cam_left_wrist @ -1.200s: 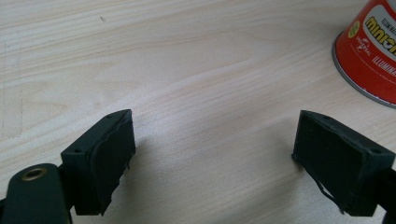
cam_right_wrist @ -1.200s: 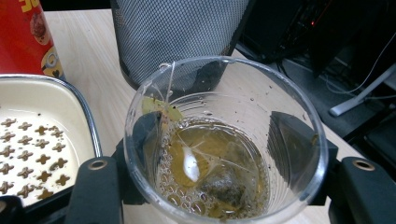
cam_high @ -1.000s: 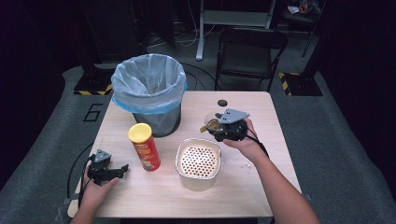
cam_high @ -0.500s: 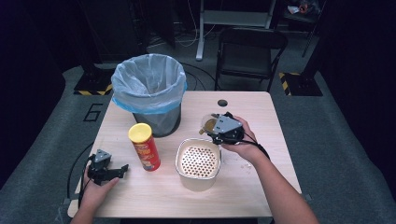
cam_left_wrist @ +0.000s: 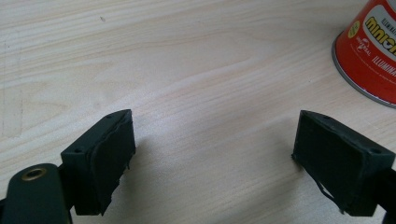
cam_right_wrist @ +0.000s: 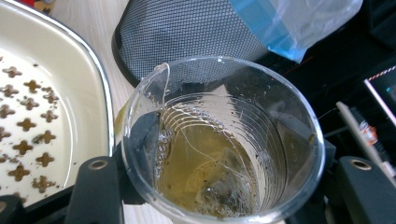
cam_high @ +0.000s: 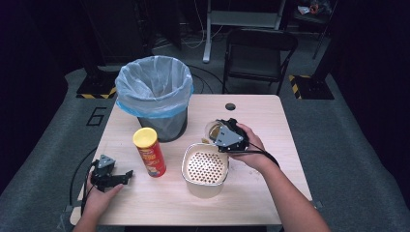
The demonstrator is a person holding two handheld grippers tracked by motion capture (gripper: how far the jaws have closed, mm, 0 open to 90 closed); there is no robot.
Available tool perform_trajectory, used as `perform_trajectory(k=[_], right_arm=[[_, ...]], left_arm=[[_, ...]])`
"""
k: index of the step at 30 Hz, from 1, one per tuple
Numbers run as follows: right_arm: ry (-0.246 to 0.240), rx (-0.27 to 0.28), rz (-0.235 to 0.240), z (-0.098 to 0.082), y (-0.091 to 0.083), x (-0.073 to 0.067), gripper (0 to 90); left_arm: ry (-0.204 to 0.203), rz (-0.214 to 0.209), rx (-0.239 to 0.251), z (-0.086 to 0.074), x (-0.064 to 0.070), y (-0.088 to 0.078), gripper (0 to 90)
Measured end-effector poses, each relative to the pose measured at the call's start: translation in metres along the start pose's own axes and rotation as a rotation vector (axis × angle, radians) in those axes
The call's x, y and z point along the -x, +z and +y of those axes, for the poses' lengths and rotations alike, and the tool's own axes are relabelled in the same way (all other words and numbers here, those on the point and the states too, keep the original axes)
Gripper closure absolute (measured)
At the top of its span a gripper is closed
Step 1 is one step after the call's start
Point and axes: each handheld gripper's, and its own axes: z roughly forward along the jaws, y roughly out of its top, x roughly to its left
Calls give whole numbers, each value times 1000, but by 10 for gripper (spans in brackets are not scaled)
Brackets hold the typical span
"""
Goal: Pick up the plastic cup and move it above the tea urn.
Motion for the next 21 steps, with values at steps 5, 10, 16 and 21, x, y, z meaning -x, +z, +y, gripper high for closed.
perform_trajectory(k=[5, 10, 16, 21], right_arm=[[-90, -1, -12, 9, -6, -9, 362], [-244, -35, -48, 20, -9, -21, 364], [-469, -89, -98, 30, -9, -41, 366], [-658, -148, -145, 33, -6, -54, 366]], left_arm=[[-3, -2, 0, 0, 0, 0, 125], [-1, 0, 0, 0, 0, 0, 125], [-1, 0, 0, 0, 0, 0, 125], [-5, -3, 1, 0, 0, 0, 125]])
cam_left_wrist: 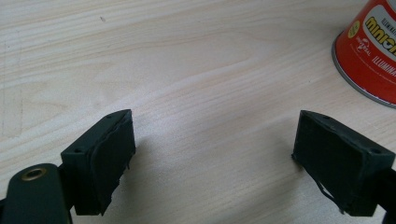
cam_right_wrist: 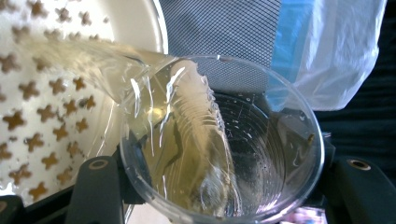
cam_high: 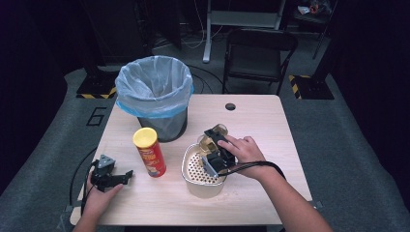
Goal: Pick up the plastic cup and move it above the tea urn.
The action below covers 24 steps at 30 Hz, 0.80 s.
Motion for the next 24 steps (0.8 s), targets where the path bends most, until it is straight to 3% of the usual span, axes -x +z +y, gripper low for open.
perform_trajectory(k=[5, 9, 11, 12, 13, 21, 22, 23, 24], right_arm=[[-144, -44, -61, 5, 0, -6, 365], [-280, -83, -140, 10, -2, -9, 362], [-381, -86, -141, 14, -2, -9, 361], [-464, -94, -120, 16, -3, -9, 361], [-490, -101, -151, 17, -4, -10, 361], [-493, -88, -126, 20, -10, -7, 359], [-487, -86, -183, 21, -12, -6, 359], [-491, -83, -149, 21, -11, -6, 359], [-491, -83, -149, 21, -11, -6, 359]], left_arm=[[2, 0, 0, 0, 0, 0, 125], [5, 2, -1, 0, 0, 0, 125], [2, 0, 0, 0, 0, 0, 125], [2, 0, 0, 0, 0, 0, 125], [5, 2, -1, 0, 0, 0, 125], [6, 1, 0, 0, 0, 0, 125], [6, 1, 0, 0, 0, 0, 125], [6, 1, 0, 0, 0, 0, 125], [6, 1, 0, 0, 0, 0, 125]])
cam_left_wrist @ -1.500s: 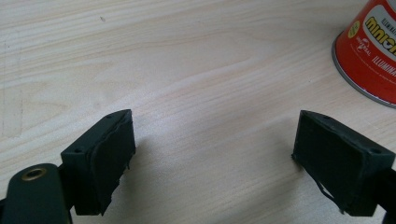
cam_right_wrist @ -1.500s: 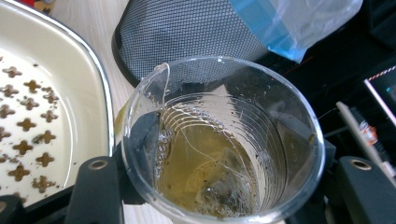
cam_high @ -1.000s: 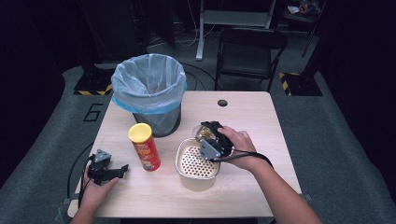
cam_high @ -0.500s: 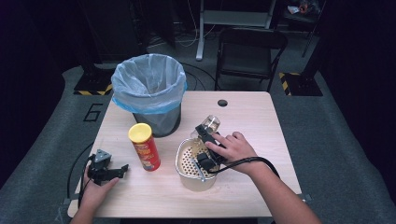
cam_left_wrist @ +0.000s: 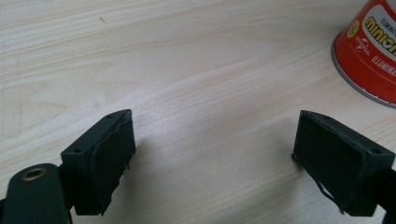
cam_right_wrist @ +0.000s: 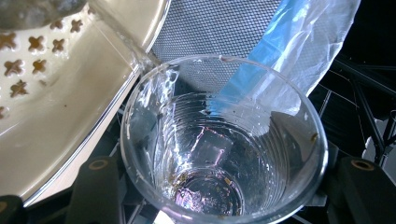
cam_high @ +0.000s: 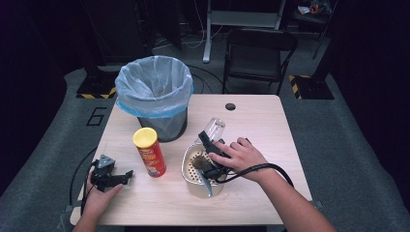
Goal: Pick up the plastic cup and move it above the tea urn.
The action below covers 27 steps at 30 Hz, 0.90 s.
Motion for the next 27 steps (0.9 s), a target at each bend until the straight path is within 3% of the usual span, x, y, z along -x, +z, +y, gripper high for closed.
perform_trajectory(k=[2, 3, 5, 8, 10, 27], right_arm=[[0, 10, 17, 0, -1, 0, 359], [9, 5, -40, 1, -2, 0, 359], [1, 12, 8, 1, -2, 0, 359], [16, 6, -34, 1, -2, 0, 358], [5, 18, 18, 1, -2, 0, 358], [11, 22, 7, 0, -4, 2, 358]], left_arm=[[0, 0, 0, 0, 0, 0, 125], [0, 0, 0, 0, 0, 0, 125], [0, 0, 0, 0, 0, 0, 125], [0, 0, 0, 0, 0, 0, 125], [0, 0, 0, 0, 0, 0, 125], [0, 0, 0, 0, 0, 0, 125]])
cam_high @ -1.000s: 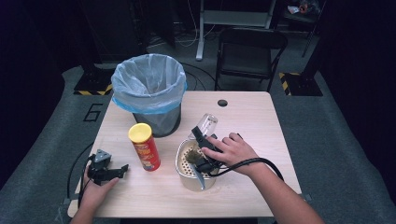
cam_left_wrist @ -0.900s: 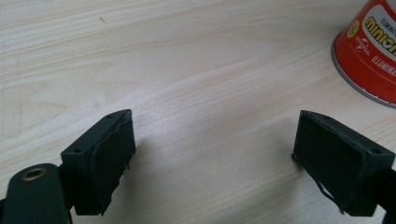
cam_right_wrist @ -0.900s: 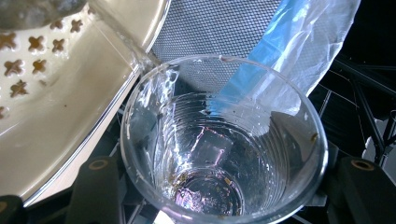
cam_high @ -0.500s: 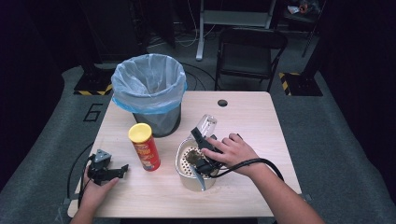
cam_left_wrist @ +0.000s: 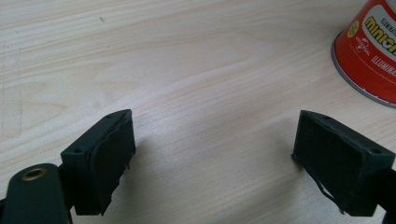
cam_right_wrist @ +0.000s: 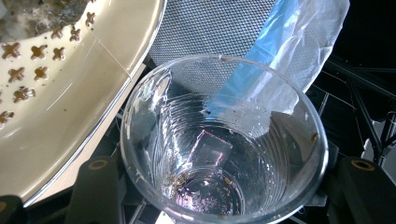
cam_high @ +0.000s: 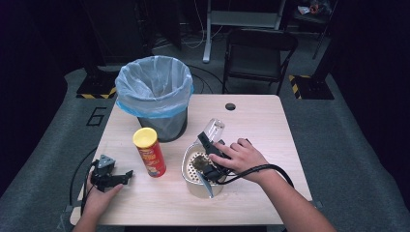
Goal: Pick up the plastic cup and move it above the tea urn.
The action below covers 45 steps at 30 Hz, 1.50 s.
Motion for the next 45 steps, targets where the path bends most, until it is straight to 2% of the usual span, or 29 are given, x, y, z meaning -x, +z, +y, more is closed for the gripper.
perform_trajectory(k=[12, 20, 21, 22, 23, 24, 25, 26, 27, 28, 29, 30, 31, 32, 33, 34, 35, 36, 37, 38, 39, 40, 41, 42, 45], right_arm=[[-3, 5, -27, 2, -2, 1, 359], [21, -2, -64, 2, -3, -1, 359], [24, -3, -83, 3, -4, -1, 359], [37, -8, -151, 3, -4, -2, 358], [24, -1, -108, 3, -5, -2, 357], [72, -15, -183, 3, -6, -3, 356], [112, -15, -198, 4, -7, -4, 356], [112, -15, -198, 4, -7, -4, 356], [147, -22, -233, 5, -9, -2, 353], [148, -8, -242, 4, -10, 1, 352], [251, -24, -252, 5, -12, -3, 352], [331, -8, -253, 6, -13, -5, 352], [410, -13, -274, 8, -15, -6, 352], [457, -10, -286, 9, -16, -6, 352], [457, -10, -286, 9, -16, -6, 352], [557, -4, -307, 9, -18, -7, 352], [603, 3, -314, 8, -19, -6, 351], [603, 3, -314, 8, -19, -6, 351], [783, 10, -302, 4, -22, -3, 351], [898, 23, -291, -1, -23, -1, 351], [898, 23, -291, -1, -23, -1, 351], [1030, 36, -283, -6, -24, 2, 350], [1284, 98, -262, -19, -26, 6, 349], [1284, 98, -262, -19, -26, 6, 349], [1678, 224, -200, -39, -27, 9, 348]], left_arm=[[0, 0, 0, 0, 0, 0, 125], [0, 0, 1, 0, 0, 0, 125], [0, 0, 0, 0, 0, 0, 125], [0, 0, 0, 0, 0, 0, 125], [0, 0, 0, 0, 0, 0, 125], [0, 0, 0, 0, 0, 0, 125], [0, 0, 0, 0, 0, 0, 125], [0, 0, 0, 0, 0, 0, 125], [0, 0, 0, 0, 0, 0, 125], [0, 0, 0, 0, 0, 0, 125], [0, 0, 0, 0, 0, 0, 125], [0, 0, 0, 0, 0, 0, 125], [0, 0, 0, 0, 0, 0, 125], [0, 0, 0, 0, 0, 0, 125], [0, 0, 0, 0, 0, 0, 125], [0, 0, 0, 0, 0, 0, 125], [0, 0, 0, 0, 0, 0, 125], [0, 0, 0, 0, 0, 0, 125], [0, 0, 0, 0, 0, 0, 125], [0, 0, 0, 0, 0, 0, 125], [0, 0, 0, 0, 0, 0, 125], [1, 0, 0, 0, 0, 0, 125], [0, 0, 0, 0, 0, 0, 125], [0, 0, 0, 0, 0, 0, 125], [0, 0, 1, 0, 0, 0, 125]])
